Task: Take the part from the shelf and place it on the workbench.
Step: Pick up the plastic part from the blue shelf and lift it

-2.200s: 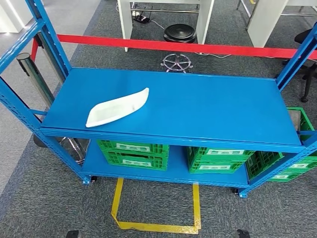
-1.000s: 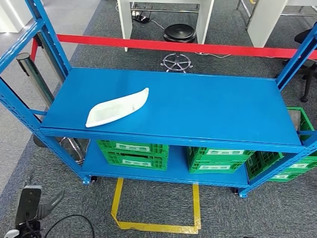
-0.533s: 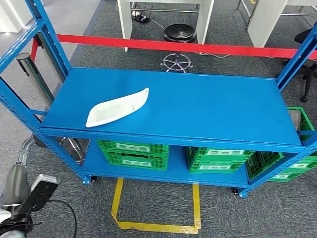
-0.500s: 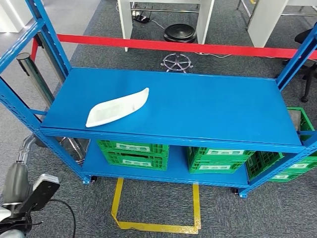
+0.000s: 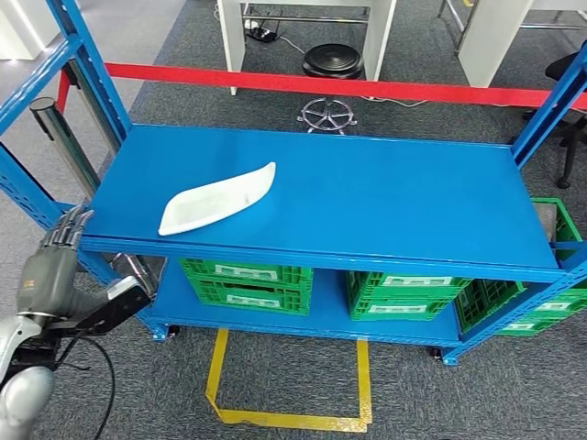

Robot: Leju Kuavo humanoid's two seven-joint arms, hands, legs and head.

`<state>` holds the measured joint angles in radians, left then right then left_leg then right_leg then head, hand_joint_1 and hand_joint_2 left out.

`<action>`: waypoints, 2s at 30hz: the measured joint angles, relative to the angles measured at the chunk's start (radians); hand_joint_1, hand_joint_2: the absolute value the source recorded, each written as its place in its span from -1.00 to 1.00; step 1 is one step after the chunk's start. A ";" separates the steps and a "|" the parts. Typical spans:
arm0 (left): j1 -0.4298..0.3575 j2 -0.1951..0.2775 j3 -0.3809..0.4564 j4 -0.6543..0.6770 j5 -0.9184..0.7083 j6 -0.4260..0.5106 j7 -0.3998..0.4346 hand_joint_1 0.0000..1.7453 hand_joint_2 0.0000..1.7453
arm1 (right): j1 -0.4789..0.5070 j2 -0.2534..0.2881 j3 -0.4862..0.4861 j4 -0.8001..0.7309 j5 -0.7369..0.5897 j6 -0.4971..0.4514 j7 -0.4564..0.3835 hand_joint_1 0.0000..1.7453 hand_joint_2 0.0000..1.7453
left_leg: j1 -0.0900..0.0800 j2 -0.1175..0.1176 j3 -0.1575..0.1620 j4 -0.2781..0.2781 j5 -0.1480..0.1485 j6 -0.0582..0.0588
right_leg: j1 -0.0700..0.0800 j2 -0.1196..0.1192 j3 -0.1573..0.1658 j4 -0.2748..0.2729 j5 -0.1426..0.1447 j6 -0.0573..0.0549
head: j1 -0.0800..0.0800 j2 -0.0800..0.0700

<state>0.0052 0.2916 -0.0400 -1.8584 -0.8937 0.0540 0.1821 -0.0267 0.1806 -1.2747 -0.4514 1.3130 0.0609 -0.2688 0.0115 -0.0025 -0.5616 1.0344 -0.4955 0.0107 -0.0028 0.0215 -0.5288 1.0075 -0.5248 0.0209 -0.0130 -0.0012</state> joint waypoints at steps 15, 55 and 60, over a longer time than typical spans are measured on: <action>-0.303 -0.035 -0.231 0.299 -0.170 -0.159 0.110 -1.00 1.00 | -0.065 -0.020 0.049 0.101 0.038 -0.025 0.029 -1.00 1.00 | 0.000 0.000 0.000 0.000 0.000 0.000 | 0.000 0.000 0.000 0.000 0.001 0.000 | 0.000 0.000; -0.620 -0.223 -0.446 0.793 -0.328 -0.124 0.116 -1.00 1.00 | -0.100 -0.027 0.221 0.171 -0.020 -0.053 0.090 -1.00 1.00 | 0.000 0.000 0.000 0.000 0.001 0.000 | 0.000 0.001 -0.002 0.003 0.002 0.000 | 0.000 0.000; -0.633 -0.225 -0.440 0.822 -0.328 -0.121 0.116 -1.00 1.00 | -0.095 -0.027 0.230 0.171 -0.021 -0.052 0.089 -1.00 1.00 | 0.000 0.000 0.000 0.000 0.001 0.000 | 0.000 0.001 -0.002 0.004 0.001 0.000 | 0.000 0.000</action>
<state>-0.6283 0.0667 -0.4796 -1.0363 -1.2219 -0.0666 0.2982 -0.1214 0.1536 -1.0448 -0.2804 1.2921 0.0090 -0.1795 0.0112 -0.0024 -0.5620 1.0345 -0.4948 0.0102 -0.0030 0.0225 -0.5308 1.0112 -0.5233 0.0209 -0.0129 -0.0012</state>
